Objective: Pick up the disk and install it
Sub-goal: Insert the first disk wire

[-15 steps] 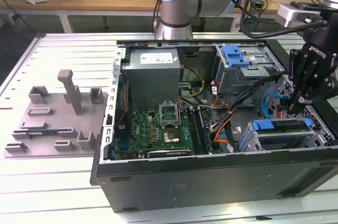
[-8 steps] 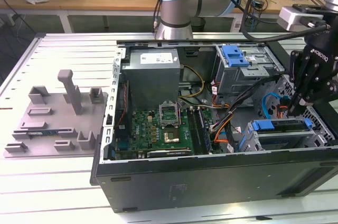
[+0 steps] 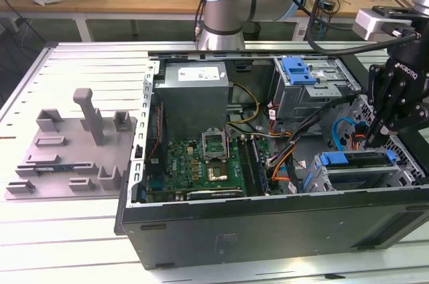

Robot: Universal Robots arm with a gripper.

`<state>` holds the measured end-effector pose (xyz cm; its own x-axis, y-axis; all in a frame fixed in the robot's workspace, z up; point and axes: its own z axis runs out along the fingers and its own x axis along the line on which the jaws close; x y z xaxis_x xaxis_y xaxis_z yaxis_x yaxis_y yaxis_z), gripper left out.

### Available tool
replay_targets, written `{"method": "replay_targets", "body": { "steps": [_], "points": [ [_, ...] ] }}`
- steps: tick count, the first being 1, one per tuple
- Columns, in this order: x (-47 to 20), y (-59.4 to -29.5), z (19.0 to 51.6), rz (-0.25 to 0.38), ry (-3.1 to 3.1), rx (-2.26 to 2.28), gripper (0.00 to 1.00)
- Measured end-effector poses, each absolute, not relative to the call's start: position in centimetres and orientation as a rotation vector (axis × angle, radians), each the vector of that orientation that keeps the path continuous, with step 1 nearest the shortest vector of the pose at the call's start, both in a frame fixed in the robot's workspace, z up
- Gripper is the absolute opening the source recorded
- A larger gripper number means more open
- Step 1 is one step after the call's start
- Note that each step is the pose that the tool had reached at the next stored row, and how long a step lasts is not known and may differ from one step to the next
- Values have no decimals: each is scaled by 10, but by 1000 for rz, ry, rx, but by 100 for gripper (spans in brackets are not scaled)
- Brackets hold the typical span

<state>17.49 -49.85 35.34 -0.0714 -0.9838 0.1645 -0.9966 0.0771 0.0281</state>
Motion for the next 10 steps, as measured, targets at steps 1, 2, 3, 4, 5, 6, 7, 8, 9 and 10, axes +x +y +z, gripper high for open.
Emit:
{"method": "replay_targets", "body": {
  "steps": [1,2,3,4,5,6,7,8,9,10],
  "points": [
    [175,-499,353,138,-2198,2039,16],
    [175,-499,353,138,-2198,2039,16],
    [175,-499,353,138,-2198,2039,16],
    [175,-499,353,138,-2197,2040,16],
    [175,-499,353,138,-2197,2040,16],
    [175,-499,353,138,-2197,2040,16],
    [175,-499,353,138,-2197,2040,16],
    [175,-499,353,138,-2196,2041,16],
    [175,-499,353,139,-2192,2046,16],
    [175,-499,353,139,-2185,2054,16]
  ]
}}
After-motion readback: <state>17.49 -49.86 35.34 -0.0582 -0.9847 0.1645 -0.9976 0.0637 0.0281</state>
